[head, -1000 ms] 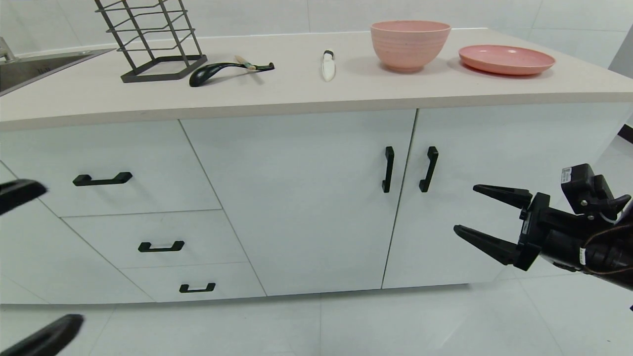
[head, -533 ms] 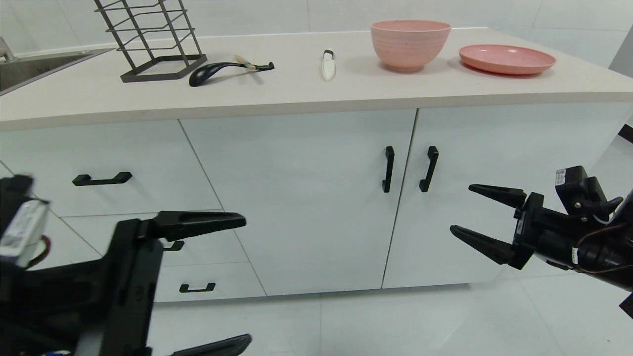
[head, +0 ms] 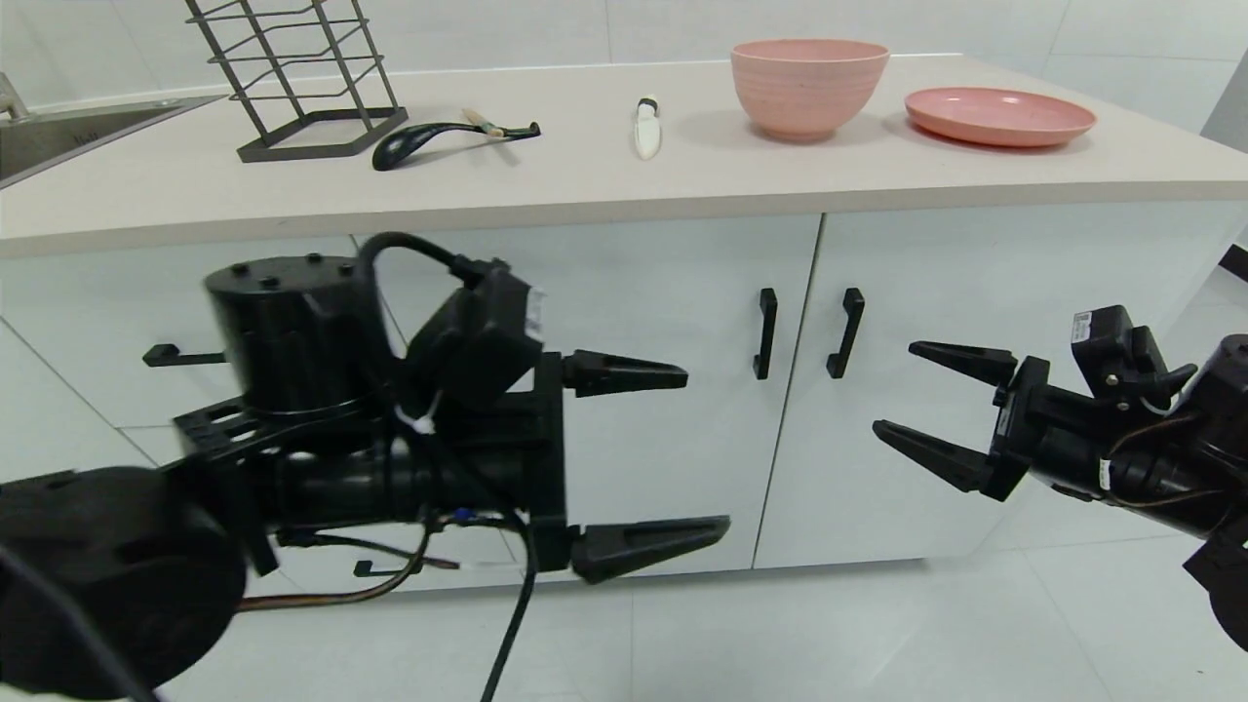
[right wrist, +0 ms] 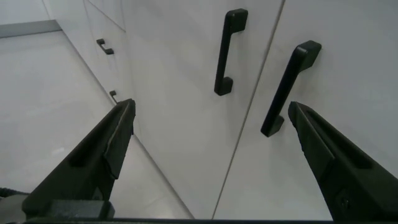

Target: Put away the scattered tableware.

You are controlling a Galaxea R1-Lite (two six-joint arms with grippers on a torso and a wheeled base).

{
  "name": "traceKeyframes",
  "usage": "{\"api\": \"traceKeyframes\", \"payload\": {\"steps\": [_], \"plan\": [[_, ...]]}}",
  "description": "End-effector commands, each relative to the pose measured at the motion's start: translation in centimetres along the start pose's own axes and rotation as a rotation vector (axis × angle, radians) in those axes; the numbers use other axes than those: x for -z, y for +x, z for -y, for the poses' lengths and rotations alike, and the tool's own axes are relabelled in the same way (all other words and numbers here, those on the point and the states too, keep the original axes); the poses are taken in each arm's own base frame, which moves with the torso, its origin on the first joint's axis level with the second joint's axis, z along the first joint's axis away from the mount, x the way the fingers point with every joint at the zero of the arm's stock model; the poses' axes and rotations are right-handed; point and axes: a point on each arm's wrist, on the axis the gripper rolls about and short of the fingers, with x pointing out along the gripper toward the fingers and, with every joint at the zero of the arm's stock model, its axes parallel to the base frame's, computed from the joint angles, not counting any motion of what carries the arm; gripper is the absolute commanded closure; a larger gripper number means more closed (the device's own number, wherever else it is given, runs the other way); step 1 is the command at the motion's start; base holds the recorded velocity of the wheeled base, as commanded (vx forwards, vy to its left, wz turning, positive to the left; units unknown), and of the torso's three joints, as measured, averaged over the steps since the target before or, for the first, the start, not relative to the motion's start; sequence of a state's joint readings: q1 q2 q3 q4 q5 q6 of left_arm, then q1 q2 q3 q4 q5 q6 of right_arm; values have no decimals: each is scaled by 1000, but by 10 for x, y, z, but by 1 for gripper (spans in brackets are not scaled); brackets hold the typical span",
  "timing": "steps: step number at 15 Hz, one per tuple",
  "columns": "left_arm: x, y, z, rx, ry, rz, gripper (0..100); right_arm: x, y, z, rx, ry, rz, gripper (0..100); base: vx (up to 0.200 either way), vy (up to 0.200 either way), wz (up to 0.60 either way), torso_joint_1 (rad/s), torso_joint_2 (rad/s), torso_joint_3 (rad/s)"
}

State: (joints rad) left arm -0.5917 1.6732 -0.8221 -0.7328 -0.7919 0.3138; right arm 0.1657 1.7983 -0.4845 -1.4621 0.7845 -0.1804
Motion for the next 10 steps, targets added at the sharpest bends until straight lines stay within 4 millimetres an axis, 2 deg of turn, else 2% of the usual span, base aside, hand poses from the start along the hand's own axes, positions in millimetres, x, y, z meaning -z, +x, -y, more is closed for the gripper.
{"api": "traceKeyframes", "payload": {"steps": [1,4,6,10], "plan": [[24,55,-21,43,-25,-21,0,11,10,8,-4,10,-10,0,0,0,0,0,0,0],[13,87,-19,63,-20,6,0,17,19,16,-9,1,0,0,0,0,0,0,0,0],[17,106,-20,47,-30,-16,0,22,25,21,-19,2,1,0,0,0,0,0,0,0],[17,127,-38,-11,0,8,0,24,31,26,-19,-10,13,0,0,0,0,0,0,0]]}}
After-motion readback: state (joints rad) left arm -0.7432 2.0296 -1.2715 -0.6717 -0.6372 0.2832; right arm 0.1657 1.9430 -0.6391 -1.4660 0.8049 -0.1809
